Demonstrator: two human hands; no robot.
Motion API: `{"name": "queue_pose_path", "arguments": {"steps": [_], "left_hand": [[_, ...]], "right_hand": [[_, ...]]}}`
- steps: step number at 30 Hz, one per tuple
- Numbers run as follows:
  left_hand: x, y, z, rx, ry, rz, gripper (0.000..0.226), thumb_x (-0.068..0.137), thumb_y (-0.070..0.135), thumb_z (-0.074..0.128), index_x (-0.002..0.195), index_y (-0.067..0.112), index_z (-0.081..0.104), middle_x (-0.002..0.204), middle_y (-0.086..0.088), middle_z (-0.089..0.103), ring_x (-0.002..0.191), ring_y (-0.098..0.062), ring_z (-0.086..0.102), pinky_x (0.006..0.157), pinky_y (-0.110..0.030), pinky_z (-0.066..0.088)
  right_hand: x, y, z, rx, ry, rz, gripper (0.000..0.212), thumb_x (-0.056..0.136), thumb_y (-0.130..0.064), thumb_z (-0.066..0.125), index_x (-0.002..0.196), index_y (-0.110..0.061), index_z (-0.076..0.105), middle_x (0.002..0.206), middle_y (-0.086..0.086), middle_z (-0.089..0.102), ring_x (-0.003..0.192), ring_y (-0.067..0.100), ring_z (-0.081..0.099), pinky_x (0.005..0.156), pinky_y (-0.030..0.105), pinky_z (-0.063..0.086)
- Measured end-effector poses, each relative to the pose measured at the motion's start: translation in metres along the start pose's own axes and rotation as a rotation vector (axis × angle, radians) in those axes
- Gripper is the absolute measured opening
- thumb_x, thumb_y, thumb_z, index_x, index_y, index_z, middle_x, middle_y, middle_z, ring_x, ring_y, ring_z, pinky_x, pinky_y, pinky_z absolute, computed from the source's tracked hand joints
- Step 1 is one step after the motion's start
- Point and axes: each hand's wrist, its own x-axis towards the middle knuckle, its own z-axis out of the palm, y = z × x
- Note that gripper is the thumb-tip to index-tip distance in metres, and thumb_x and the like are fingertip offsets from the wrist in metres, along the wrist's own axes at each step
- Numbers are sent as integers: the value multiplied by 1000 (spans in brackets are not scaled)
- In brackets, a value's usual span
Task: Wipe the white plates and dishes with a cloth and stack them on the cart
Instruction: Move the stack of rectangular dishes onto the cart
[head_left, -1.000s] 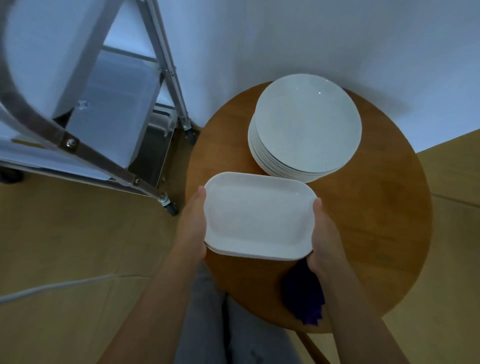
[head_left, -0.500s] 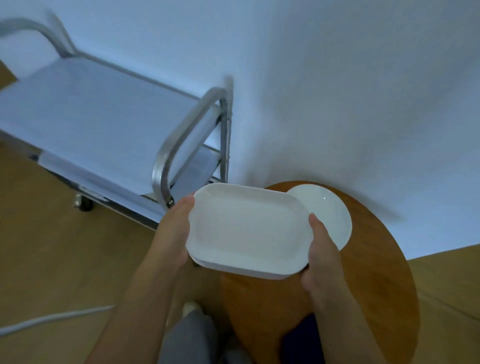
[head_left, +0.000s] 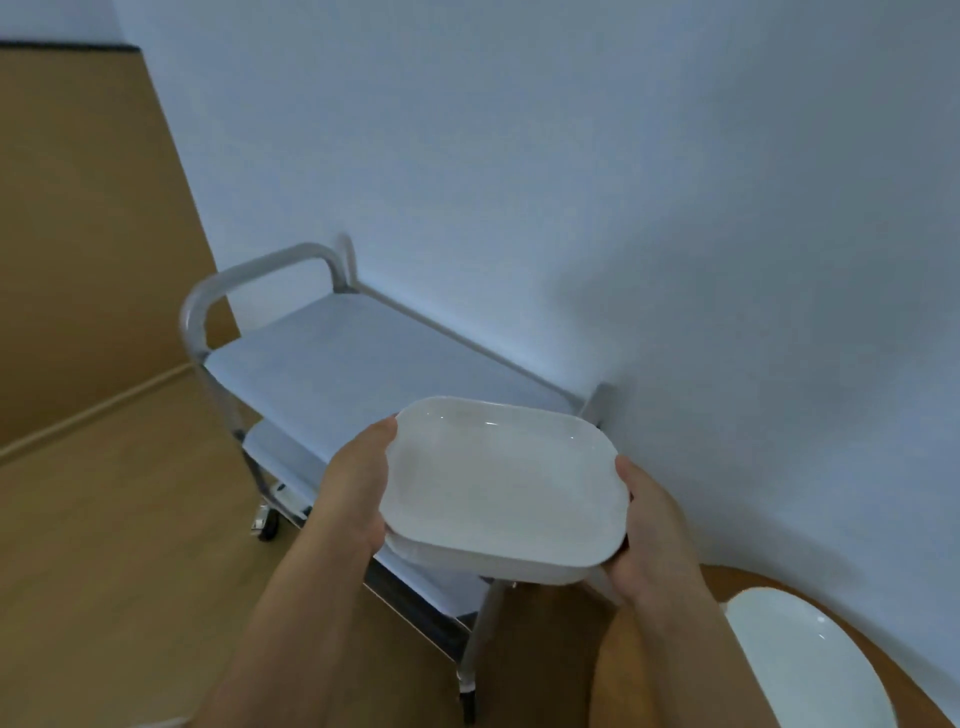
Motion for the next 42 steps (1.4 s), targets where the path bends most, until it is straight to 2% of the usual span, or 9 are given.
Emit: {"name": "queue_pose_path", "arguments": {"steps": [5, 9, 15, 19, 25, 33, 35, 39, 42], "left_hand": [[51, 61, -64, -29, 62, -43, 15, 90, 27, 58, 100, 17, 63, 97, -7, 67, 91, -27, 62, 78, -40, 49], [89, 99, -96, -28, 83, -45, 18, 88, 27, 61, 102, 15, 62, 100, -10, 67, 97, -30, 62, 93, -46, 48], [143, 134, -114, 1, 77, -70, 13, 90, 29, 58, 92, 16, 57, 101, -12, 64, 100, -33, 59, 97, -49, 44], [187, 151, -114, -6, 58, -64, 31, 92, 26, 56, 118, 10, 55, 112, -16, 62, 105, -34, 57, 99, -48, 43], [265, 178, -112, 0, 59, -44, 37, 93, 31, 53, 123, 9, 50, 124, -15, 58, 114, -34, 53, 104, -48, 38], [364, 197, -109, 69, 116, -39, 37, 93, 29, 53, 122, 6, 56, 118, -15, 60, 105, -30, 56, 91, -39, 44], [385, 195, -109, 112, 92, -42, 34, 93, 29, 52, 118, 6, 59, 105, -12, 63, 96, -28, 58, 82, -37, 46], [431, 192, -108, 224, 2, -57, 30, 93, 29, 49, 111, 7, 61, 101, -12, 58, 97, -31, 53, 88, -46, 44], [470, 194, -106, 300, -81, -61, 24, 93, 23, 48, 73, 17, 59, 73, -5, 52, 72, -24, 50, 64, -35, 43]], "right_hand": [[9, 30, 93, -1, -56, 28, 21, 97, -25, 48, 98, -12, 65, 84, 9, 74, 85, 28, 66, 75, 42, 52], [14, 46, 148, -4, -58, 50, 18, 97, -24, 49, 104, -14, 63, 98, 10, 69, 92, 30, 62, 79, 45, 50], [35, 52, 203, -22, -57, 35, 29, 98, -25, 46, 121, -11, 58, 110, 11, 65, 93, 30, 60, 80, 44, 47], [64, 52, 238, 3, -36, 61, 31, 97, -22, 48, 124, -7, 56, 112, 14, 63, 89, 30, 59, 78, 45, 45], [130, 42, 303, 30, -32, 79, 22, 96, -20, 49, 113, -8, 59, 105, 13, 64, 91, 31, 59, 80, 45, 45], [214, 56, 365, 4, 29, 138, 19, 94, -24, 49, 86, -14, 63, 82, 7, 67, 75, 25, 61, 62, 35, 46], [230, 65, 373, 31, 72, 162, 19, 94, -26, 50, 86, -16, 63, 80, 5, 67, 73, 23, 61, 56, 32, 45], [263, 87, 388, 73, 165, 177, 15, 95, -25, 50, 87, -18, 61, 84, 2, 65, 76, 20, 60, 55, 31, 43], [288, 102, 403, 117, 231, 158, 18, 96, -25, 48, 89, -17, 62, 87, 3, 66, 79, 22, 60, 61, 32, 46]]}}
